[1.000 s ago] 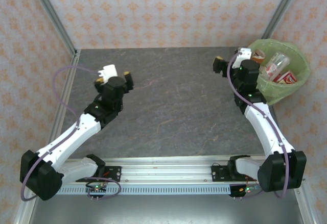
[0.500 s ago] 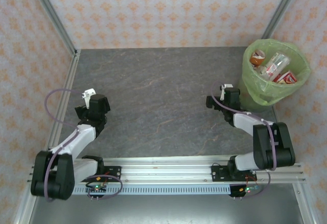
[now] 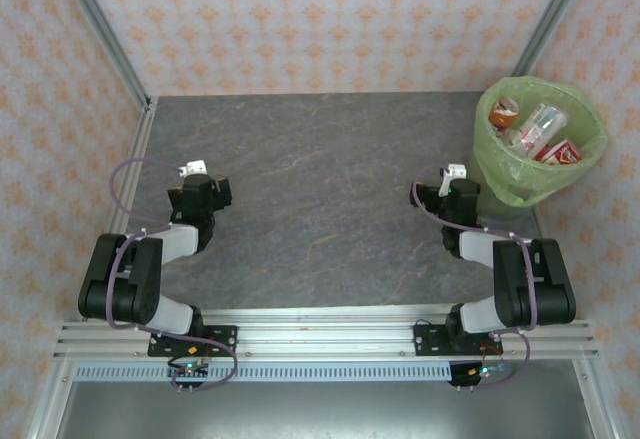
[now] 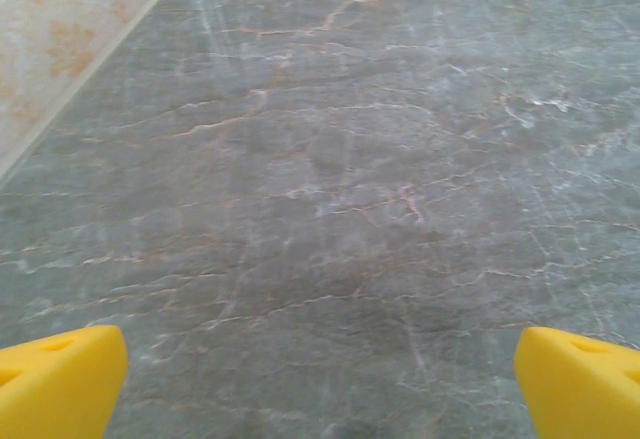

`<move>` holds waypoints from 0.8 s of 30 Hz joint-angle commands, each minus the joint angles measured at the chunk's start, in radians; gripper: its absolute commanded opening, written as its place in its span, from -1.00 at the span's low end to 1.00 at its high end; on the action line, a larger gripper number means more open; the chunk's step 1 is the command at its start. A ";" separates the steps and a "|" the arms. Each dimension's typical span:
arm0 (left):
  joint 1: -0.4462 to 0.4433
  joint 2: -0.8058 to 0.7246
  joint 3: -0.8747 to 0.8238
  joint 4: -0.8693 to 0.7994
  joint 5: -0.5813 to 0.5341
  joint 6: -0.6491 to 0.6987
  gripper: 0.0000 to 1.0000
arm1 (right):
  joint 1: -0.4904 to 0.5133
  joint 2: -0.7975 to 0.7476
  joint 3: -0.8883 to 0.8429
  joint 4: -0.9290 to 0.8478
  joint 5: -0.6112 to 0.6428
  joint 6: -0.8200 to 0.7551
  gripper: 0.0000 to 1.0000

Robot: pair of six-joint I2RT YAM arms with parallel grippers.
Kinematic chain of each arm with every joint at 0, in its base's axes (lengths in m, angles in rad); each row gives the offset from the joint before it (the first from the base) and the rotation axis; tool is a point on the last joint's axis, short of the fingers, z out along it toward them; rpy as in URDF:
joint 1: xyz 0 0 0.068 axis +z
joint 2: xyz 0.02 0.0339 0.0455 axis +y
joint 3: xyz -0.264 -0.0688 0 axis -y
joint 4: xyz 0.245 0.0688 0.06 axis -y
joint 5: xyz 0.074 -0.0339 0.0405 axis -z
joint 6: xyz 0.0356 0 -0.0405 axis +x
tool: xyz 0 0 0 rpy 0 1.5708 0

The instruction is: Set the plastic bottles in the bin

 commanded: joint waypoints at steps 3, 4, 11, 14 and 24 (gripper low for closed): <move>-0.021 0.016 -0.082 0.251 -0.059 0.012 0.99 | -0.007 0.076 -0.069 0.297 0.013 -0.001 0.98; -0.032 0.036 -0.079 0.280 -0.096 0.025 1.00 | -0.007 0.106 -0.076 0.353 0.022 0.008 0.98; -0.046 0.031 -0.070 0.254 -0.119 0.027 1.00 | -0.028 0.105 0.022 0.156 0.131 0.077 0.98; -0.047 0.032 -0.072 0.261 -0.119 0.031 1.00 | -0.028 0.107 0.020 0.165 0.130 0.078 0.98; -0.047 0.031 -0.069 0.255 -0.117 0.030 1.00 | -0.028 0.109 0.018 0.172 0.131 0.078 0.98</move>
